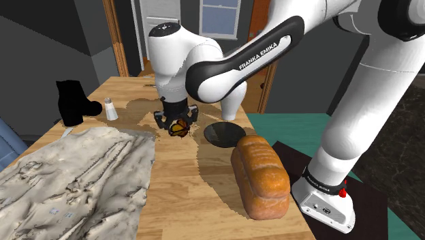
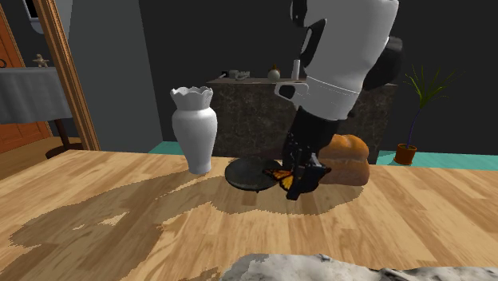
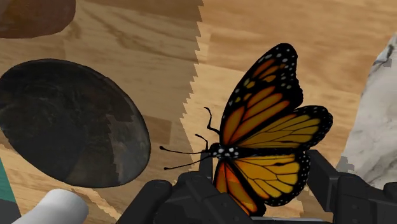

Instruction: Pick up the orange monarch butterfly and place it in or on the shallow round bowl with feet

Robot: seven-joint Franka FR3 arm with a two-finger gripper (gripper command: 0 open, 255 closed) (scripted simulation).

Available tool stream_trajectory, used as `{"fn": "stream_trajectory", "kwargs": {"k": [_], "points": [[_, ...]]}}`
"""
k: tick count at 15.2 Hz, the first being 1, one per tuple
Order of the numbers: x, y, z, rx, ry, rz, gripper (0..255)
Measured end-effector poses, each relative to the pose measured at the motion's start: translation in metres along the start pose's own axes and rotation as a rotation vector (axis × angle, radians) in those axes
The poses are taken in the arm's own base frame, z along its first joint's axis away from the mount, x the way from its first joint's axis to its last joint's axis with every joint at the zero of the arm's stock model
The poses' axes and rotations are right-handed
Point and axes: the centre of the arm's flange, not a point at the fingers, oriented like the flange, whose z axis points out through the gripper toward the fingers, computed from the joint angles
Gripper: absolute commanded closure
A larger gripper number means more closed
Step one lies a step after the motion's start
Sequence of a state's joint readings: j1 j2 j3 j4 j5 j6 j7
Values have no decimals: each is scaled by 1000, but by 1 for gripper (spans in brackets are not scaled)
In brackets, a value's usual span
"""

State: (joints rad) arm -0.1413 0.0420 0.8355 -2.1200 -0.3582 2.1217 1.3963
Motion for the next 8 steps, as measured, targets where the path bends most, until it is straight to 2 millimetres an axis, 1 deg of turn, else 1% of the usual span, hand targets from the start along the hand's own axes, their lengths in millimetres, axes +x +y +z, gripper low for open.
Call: {"fn": "stream_trajectory", "kwargs": {"k": [1,3,4,6,8], "points": [[0,7,-2,-1,1,0,255],[8,26,0,-1,0,0,255],[8,38,1,-2,0,-1,255],[18,63,5,-2,0,0,255],[22,87,10,-3,0,0,255]]}}
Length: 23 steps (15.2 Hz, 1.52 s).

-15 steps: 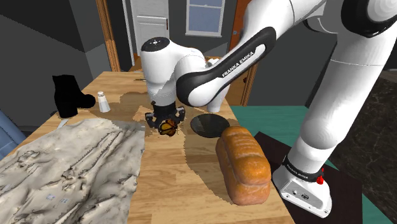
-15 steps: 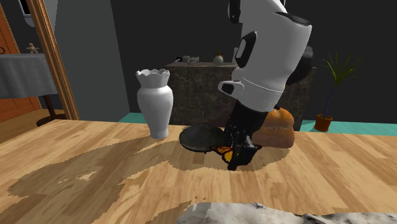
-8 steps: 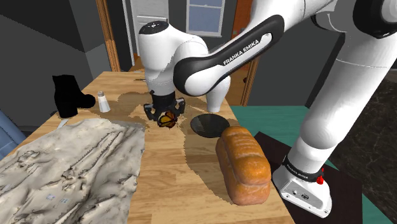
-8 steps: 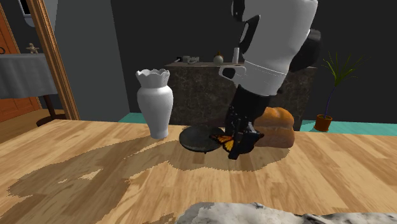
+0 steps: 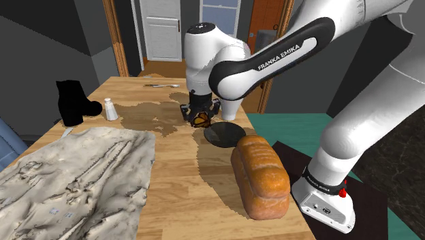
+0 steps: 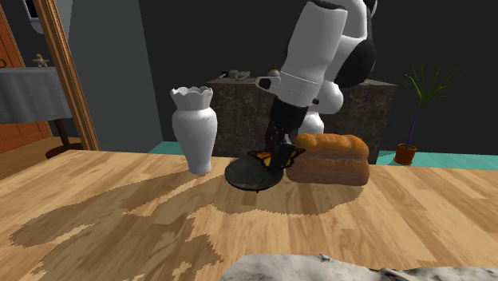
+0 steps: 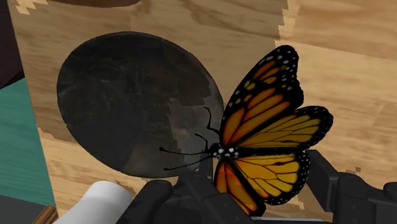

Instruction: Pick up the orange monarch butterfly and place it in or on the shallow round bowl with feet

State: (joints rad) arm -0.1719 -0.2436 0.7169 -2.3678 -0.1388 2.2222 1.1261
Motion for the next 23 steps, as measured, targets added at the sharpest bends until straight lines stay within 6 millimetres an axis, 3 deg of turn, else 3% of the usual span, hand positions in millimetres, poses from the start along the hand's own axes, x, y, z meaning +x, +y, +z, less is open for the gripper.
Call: {"fn": "stream_trajectory", "kwargs": {"k": [8,20,23], "points": [[25,100,17,2,0,1,255],[11,105,78,2,0,-1,255],[9,103,83,3,0,-1,255]]}}
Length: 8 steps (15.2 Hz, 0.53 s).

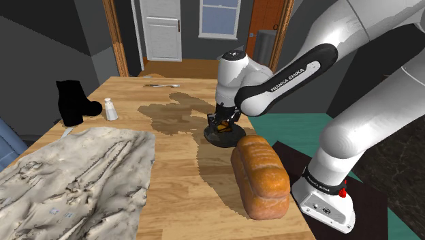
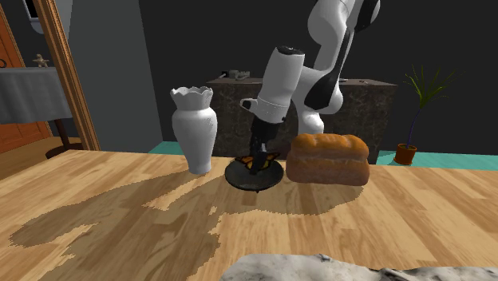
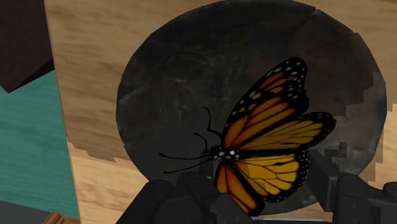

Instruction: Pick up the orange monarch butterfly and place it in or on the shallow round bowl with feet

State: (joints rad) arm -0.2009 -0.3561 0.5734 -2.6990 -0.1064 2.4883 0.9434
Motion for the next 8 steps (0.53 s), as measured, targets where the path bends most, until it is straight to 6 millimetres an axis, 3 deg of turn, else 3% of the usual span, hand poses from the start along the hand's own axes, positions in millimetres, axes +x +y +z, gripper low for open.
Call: {"fn": "stream_trajectory", "kwargs": {"k": [4,5,8], "points": [[0,0,1,0,0,0,255],[0,0,1,0,0,0,0],[0,0,1,0,0,0,0]]}}
